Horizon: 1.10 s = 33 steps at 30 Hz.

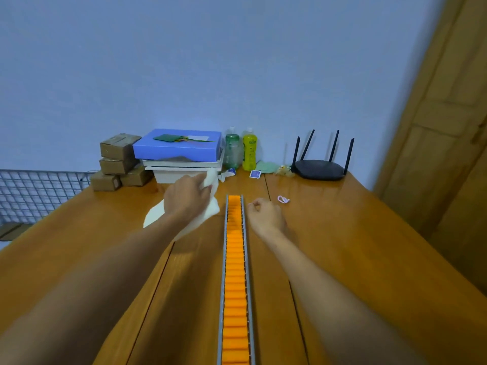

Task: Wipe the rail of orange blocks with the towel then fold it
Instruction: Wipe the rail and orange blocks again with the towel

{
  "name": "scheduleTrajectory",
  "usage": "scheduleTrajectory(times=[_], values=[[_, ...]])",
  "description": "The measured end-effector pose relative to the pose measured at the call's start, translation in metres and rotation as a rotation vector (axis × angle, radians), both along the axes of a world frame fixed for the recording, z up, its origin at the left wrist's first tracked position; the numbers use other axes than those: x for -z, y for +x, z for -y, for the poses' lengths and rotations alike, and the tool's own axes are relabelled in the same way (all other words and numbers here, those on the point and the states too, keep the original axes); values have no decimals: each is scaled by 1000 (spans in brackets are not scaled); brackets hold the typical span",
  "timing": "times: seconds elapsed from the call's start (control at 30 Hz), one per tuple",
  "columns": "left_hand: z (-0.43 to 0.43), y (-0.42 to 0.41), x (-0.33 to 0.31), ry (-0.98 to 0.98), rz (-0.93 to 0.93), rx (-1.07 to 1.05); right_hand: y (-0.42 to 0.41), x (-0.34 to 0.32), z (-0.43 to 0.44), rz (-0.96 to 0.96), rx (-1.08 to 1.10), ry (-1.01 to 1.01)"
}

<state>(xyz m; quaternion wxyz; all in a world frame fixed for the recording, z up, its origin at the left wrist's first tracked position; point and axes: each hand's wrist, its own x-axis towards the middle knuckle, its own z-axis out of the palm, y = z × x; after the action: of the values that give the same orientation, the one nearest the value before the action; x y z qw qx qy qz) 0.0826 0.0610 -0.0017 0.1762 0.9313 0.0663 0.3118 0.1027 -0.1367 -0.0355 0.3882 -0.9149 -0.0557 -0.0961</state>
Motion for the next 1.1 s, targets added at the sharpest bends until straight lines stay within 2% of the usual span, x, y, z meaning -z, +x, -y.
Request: scheduleTrajectory(times=[0.13, 0.5, 0.9, 1.1], values=[[-1, 44, 20, 105, -75, -36, 27, 23, -1, -43, -22, -121], [3, 130, 76, 126, -169, -21, 71, 56, -7, -72, -198, -294], [1, 155, 94, 43, -222, 13, 95, 72, -9, -199, -244, -71], [0, 146, 96, 12, -254, 50, 90, 66, -8, -379, -204, 67]])
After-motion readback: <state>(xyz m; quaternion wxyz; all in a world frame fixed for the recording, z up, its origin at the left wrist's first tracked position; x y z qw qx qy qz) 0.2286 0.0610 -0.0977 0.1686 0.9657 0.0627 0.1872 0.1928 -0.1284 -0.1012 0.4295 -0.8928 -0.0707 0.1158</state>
